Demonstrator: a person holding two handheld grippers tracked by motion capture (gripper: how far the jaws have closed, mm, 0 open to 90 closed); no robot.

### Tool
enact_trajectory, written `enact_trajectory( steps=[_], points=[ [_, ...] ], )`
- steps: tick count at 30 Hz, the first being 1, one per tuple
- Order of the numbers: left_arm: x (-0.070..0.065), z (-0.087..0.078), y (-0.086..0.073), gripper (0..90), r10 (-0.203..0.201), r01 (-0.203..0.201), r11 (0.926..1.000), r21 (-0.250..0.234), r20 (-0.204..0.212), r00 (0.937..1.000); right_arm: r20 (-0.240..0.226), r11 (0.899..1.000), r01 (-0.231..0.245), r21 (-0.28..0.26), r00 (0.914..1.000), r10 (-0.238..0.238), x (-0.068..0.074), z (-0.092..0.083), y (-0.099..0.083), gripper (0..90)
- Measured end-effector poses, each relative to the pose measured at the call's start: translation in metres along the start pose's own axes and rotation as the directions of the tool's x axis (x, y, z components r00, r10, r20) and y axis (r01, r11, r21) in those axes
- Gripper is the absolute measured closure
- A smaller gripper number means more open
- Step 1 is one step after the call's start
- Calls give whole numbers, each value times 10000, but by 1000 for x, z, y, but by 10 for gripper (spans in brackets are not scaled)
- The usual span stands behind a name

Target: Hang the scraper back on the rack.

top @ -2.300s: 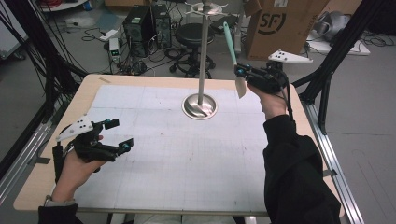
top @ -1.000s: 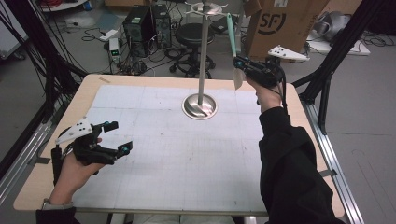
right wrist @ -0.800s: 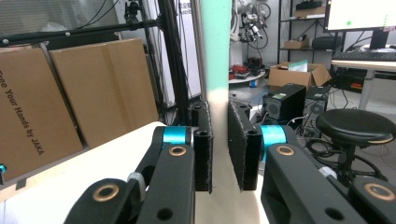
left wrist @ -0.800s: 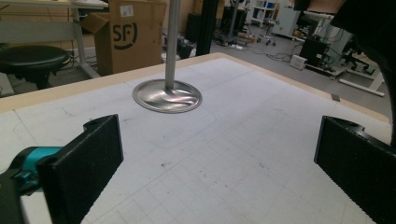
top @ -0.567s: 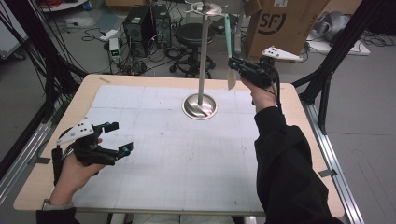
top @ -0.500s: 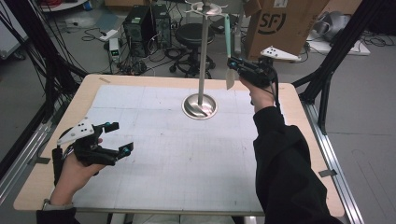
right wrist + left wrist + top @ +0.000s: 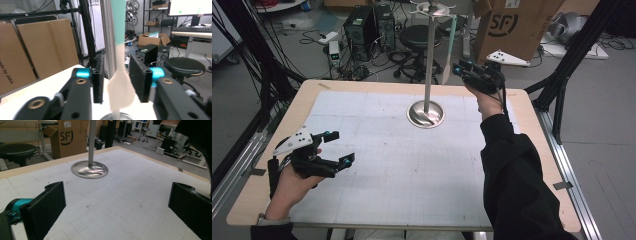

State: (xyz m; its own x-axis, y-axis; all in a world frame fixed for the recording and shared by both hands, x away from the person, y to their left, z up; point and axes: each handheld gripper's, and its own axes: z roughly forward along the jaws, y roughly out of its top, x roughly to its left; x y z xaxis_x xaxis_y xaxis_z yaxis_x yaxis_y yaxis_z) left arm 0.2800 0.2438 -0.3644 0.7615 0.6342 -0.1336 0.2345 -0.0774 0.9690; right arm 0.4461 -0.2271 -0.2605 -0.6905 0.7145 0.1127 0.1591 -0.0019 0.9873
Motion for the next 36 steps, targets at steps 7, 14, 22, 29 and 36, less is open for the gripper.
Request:
enact_trajectory(
  steps=[7,14,22,29,36],
  points=[
    [0,5,0,17,5,-6,10000,57,130,9999,-312,9989,286,373,9991,-275,8,-9,0,328],
    [1,9,3,17,-9,12,9999,-130,206,9998,-705,9869,1109,1170,9922,-1032,23,-21,-17,65],
    [3,15,7,17,-35,44,9995,-315,275,9996,-872,9882,767,1326,9940,-654,22,-41,-60,0],
    [4,25,7,17,69,-64,9989,-475,100,9999,-757,9858,1071,1297,9923,-978,28,-67,-81,0],
    [2,34,7,17,142,-131,9986,-508,229,9996,-510,9885,740,1321,9964,-678,28,-97,-100,0]
  ],
)
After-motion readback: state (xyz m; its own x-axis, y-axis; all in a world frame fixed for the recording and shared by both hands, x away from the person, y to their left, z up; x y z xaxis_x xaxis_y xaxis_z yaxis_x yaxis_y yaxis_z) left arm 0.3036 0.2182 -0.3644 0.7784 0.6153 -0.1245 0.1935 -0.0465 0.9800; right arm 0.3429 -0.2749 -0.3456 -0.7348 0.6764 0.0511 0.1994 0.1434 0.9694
